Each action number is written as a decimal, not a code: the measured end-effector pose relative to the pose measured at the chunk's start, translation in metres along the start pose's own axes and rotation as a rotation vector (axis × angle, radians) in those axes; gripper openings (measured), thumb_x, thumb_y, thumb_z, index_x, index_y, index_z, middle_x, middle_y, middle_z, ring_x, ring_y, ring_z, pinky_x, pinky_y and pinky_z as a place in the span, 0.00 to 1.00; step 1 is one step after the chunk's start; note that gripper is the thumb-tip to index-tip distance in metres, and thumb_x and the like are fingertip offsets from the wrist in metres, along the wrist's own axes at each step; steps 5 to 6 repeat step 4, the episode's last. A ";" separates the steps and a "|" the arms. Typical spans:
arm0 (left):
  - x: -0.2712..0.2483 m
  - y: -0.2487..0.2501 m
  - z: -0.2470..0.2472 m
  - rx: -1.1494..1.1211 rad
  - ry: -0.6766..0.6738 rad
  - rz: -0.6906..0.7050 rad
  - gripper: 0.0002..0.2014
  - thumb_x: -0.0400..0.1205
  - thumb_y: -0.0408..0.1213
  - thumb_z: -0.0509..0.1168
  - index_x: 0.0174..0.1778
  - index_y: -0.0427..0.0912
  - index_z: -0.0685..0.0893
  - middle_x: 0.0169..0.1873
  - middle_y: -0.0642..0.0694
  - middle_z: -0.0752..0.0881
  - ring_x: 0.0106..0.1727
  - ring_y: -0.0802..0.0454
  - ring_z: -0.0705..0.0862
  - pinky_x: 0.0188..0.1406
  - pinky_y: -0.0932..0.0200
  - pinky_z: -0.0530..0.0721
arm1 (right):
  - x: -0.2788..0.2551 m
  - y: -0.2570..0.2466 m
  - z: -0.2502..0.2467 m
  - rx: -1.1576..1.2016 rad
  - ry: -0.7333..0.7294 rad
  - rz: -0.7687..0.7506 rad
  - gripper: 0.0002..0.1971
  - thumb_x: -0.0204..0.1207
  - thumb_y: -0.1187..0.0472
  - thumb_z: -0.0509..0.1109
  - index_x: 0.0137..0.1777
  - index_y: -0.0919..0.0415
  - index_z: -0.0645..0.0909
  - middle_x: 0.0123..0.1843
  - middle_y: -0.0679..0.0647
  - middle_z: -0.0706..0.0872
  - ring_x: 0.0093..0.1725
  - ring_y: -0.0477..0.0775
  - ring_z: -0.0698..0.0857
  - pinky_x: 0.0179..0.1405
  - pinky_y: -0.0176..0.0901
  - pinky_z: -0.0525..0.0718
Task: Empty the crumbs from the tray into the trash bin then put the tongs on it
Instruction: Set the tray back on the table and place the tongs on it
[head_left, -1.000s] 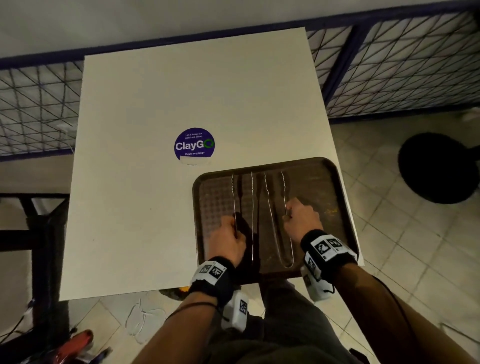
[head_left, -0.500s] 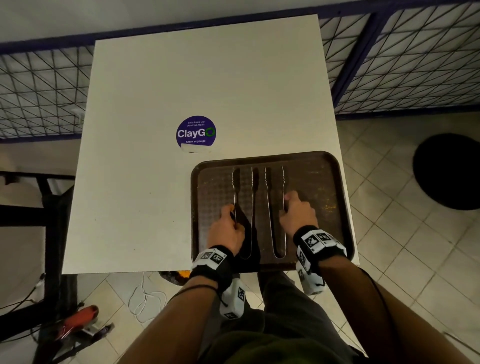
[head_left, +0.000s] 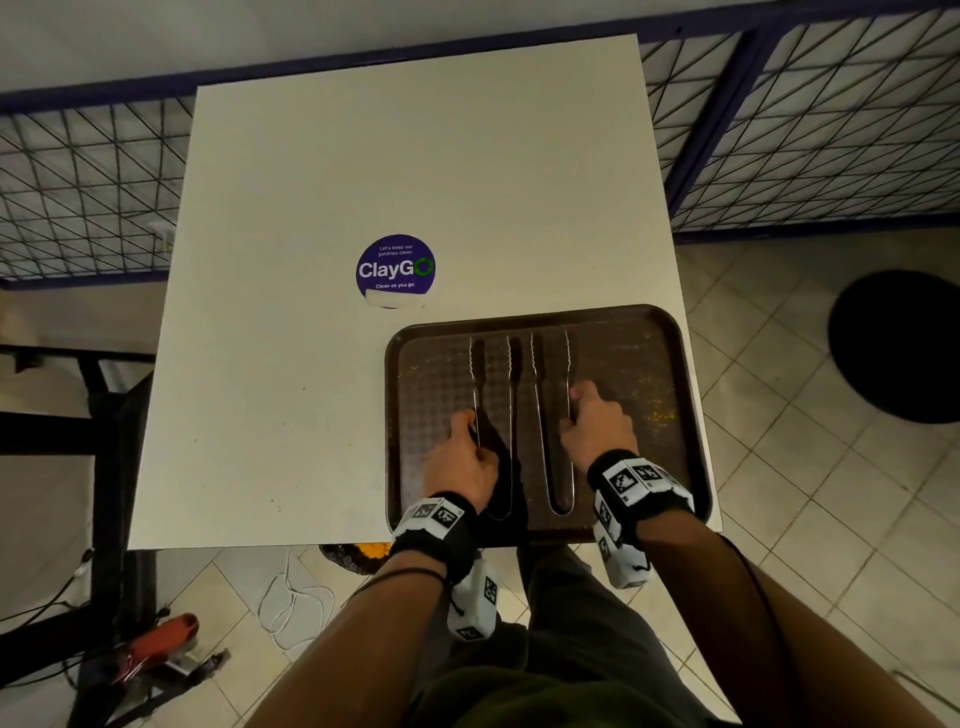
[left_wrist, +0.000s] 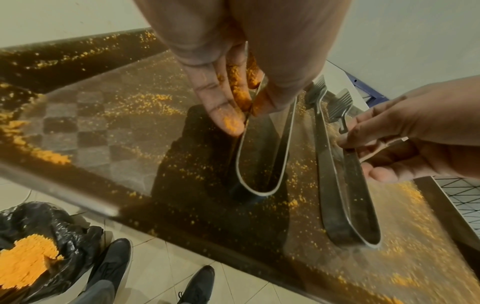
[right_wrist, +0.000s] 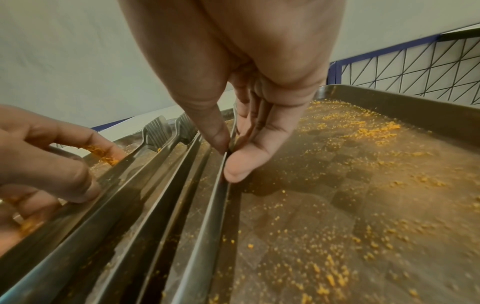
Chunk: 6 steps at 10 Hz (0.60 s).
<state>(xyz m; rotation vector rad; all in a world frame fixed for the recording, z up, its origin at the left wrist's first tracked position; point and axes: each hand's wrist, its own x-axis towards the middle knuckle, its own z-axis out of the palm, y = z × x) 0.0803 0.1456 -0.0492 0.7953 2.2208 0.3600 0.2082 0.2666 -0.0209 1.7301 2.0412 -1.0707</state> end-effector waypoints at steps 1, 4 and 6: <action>0.001 -0.002 0.002 -0.012 0.006 0.011 0.25 0.83 0.36 0.64 0.76 0.49 0.66 0.43 0.45 0.84 0.43 0.44 0.86 0.48 0.46 0.88 | 0.001 0.001 0.000 -0.001 0.002 -0.003 0.18 0.80 0.58 0.66 0.68 0.54 0.69 0.59 0.64 0.82 0.60 0.70 0.81 0.58 0.57 0.80; -0.008 -0.010 -0.005 -0.168 0.016 0.031 0.27 0.84 0.39 0.66 0.79 0.53 0.66 0.46 0.52 0.85 0.50 0.50 0.86 0.52 0.54 0.86 | 0.000 0.014 -0.008 0.059 -0.046 -0.029 0.22 0.79 0.48 0.67 0.69 0.50 0.67 0.60 0.60 0.84 0.59 0.66 0.83 0.60 0.55 0.80; -0.008 -0.010 -0.005 -0.168 0.016 0.031 0.27 0.84 0.39 0.66 0.79 0.53 0.66 0.46 0.52 0.85 0.50 0.50 0.86 0.52 0.54 0.86 | 0.000 0.014 -0.008 0.059 -0.046 -0.029 0.22 0.79 0.48 0.67 0.69 0.50 0.67 0.60 0.60 0.84 0.59 0.66 0.83 0.60 0.55 0.80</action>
